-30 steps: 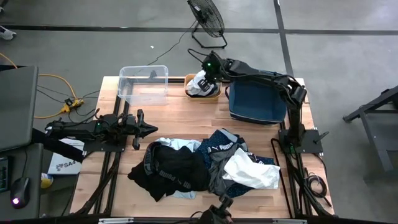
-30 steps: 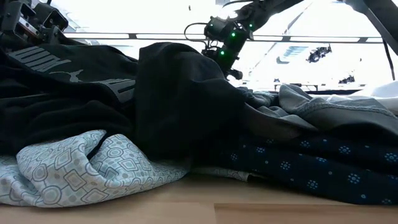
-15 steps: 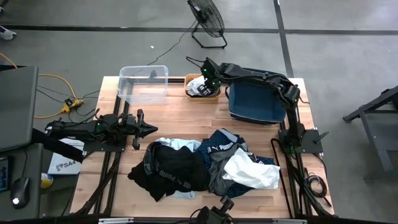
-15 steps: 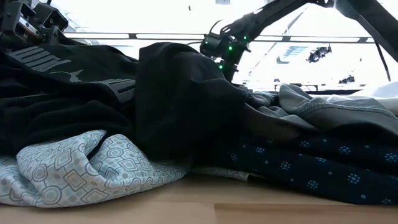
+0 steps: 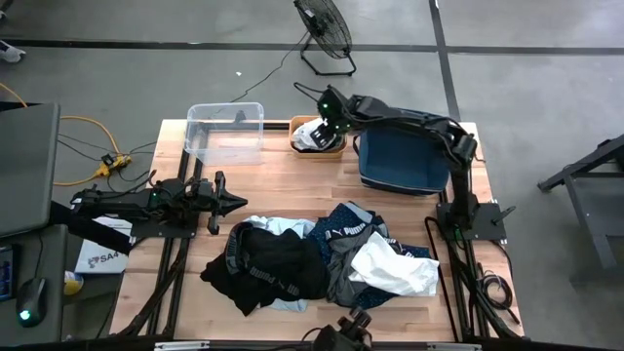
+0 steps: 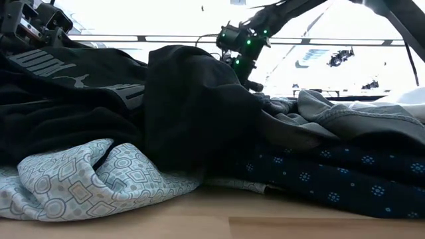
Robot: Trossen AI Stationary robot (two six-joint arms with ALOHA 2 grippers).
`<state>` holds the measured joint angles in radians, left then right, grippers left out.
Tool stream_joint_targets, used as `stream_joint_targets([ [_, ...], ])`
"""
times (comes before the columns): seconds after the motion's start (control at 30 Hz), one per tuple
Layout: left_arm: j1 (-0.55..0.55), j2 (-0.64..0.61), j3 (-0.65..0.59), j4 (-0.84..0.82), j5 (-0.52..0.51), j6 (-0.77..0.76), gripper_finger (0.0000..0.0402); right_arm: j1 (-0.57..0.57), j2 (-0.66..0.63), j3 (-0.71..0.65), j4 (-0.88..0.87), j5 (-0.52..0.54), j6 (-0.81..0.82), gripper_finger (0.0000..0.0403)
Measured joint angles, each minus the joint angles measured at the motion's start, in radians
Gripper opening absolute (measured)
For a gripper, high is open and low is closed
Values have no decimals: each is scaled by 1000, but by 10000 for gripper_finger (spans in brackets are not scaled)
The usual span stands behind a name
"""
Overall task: Pick & Place Cloths
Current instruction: Put the white sock into the yellow bin
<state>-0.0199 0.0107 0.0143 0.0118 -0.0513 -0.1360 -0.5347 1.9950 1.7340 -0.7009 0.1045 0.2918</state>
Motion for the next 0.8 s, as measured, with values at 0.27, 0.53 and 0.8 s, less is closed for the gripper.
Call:
stream_joint_targets([
  [0.27, 0, 0, 0, 0, 0, 0, 12, -1, -56, 0, 5, 28, 22, 197],
  [0.53, 0, 0, 0, 0, 0, 0, 12, 25, -56, 0, 18, 13, -18, 82],
  [0.8, 0, 0, 0, 0, 0, 0, 12, 50, -45, 0, 147, -80, -27, 4],
])
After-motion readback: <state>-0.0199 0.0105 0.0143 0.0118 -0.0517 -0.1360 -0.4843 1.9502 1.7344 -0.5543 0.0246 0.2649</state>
